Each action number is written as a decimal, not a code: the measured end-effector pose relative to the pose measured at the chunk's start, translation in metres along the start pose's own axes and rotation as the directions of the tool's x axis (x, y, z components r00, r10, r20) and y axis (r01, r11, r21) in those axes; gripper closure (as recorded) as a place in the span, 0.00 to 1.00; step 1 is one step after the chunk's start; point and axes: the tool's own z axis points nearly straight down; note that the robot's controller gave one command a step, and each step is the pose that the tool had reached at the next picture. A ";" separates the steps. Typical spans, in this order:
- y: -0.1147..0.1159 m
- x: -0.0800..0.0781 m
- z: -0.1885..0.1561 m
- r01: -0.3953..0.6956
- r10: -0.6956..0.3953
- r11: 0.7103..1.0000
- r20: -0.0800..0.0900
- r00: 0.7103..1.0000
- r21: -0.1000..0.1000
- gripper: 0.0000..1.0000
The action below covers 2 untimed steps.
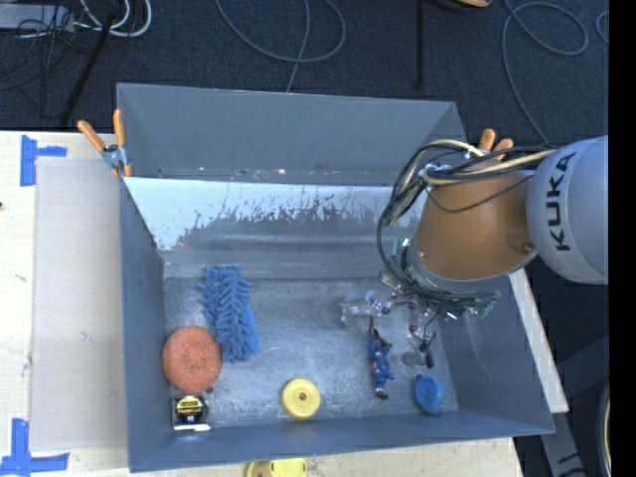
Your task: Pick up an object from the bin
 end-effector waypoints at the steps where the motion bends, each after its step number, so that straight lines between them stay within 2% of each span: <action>1: -0.004 -0.019 0.048 0.263 -0.263 0.965 -0.004 0.965 -0.003 1.00; 2: -0.004 -0.019 0.048 0.263 -0.263 0.965 -0.004 0.965 -0.003 1.00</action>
Offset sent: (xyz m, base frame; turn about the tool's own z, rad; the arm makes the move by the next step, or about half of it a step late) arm 0.0000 0.0000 0.0000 0.0000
